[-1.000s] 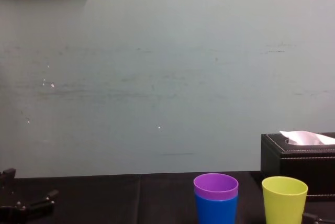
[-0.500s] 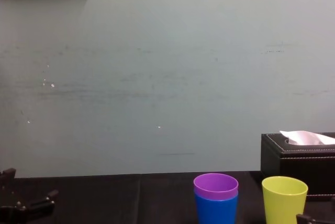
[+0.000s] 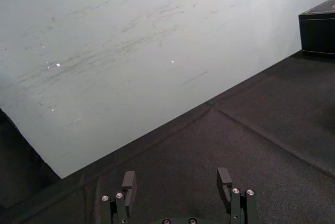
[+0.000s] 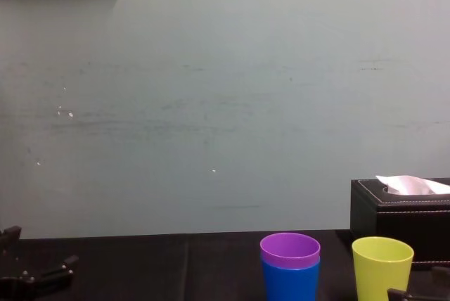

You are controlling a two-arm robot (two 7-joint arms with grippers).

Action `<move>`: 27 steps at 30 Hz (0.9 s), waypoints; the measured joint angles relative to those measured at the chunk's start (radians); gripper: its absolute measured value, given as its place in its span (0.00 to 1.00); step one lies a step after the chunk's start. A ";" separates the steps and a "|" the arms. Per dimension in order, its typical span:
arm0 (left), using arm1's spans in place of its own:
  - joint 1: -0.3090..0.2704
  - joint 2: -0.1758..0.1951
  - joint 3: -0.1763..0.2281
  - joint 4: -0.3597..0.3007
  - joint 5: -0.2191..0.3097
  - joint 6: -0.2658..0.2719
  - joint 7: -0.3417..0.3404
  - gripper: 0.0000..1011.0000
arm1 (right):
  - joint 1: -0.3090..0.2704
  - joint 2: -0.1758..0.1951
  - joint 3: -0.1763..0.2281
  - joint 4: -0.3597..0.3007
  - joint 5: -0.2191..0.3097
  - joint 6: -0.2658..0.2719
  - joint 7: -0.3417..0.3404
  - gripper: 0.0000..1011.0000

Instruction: Stack the three plastic cups sequentially using one hand.

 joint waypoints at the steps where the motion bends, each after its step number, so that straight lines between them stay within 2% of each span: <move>1: 0.000 0.000 0.000 0.000 0.000 0.000 0.000 1.00 | 0.008 -0.001 -0.004 0.009 0.001 -0.001 0.007 0.99; 27: 0.000 0.000 0.000 0.000 0.000 0.000 0.000 1.00 | 0.130 -0.024 -0.061 0.149 0.026 -0.039 0.070 0.99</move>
